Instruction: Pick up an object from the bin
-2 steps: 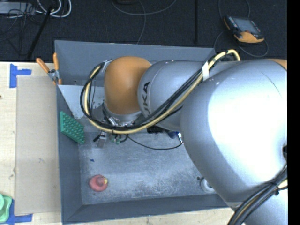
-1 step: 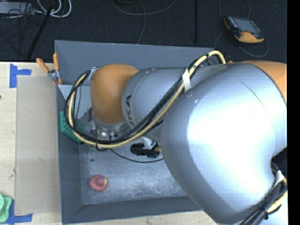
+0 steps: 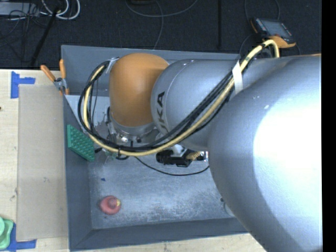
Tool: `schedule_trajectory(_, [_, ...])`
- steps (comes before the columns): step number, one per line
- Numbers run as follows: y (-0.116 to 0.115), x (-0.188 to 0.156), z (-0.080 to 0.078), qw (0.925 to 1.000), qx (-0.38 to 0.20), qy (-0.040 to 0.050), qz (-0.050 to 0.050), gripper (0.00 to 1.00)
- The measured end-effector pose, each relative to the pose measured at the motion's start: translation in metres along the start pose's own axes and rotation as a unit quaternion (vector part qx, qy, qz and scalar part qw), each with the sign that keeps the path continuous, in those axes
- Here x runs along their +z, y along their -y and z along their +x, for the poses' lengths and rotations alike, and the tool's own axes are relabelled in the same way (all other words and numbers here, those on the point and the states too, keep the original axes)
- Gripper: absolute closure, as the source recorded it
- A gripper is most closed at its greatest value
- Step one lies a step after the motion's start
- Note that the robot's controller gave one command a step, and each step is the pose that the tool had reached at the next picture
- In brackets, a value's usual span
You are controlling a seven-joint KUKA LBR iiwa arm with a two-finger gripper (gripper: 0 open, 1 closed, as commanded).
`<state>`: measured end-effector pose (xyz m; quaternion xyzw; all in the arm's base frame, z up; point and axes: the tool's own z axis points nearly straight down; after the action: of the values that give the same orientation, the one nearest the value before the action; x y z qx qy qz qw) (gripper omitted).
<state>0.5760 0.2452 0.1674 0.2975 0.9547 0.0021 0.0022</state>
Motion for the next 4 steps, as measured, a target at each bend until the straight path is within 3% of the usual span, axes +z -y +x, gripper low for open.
schedule_trajectory(1, [0.010,-0.228,-0.026,0.9979,-0.065,0.0020,-0.001,1.00])
schedule_trajectory(2, [0.010,-0.121,-0.018,0.9594,-0.282,-0.0037,0.003,1.00])
schedule_trajectory(3, [-0.006,0.008,-0.016,0.9293,-0.369,-0.0052,0.004,1.00])
schedule_trajectory(4, [-0.007,0.004,-0.017,0.9298,-0.368,-0.0024,0.002,0.00])
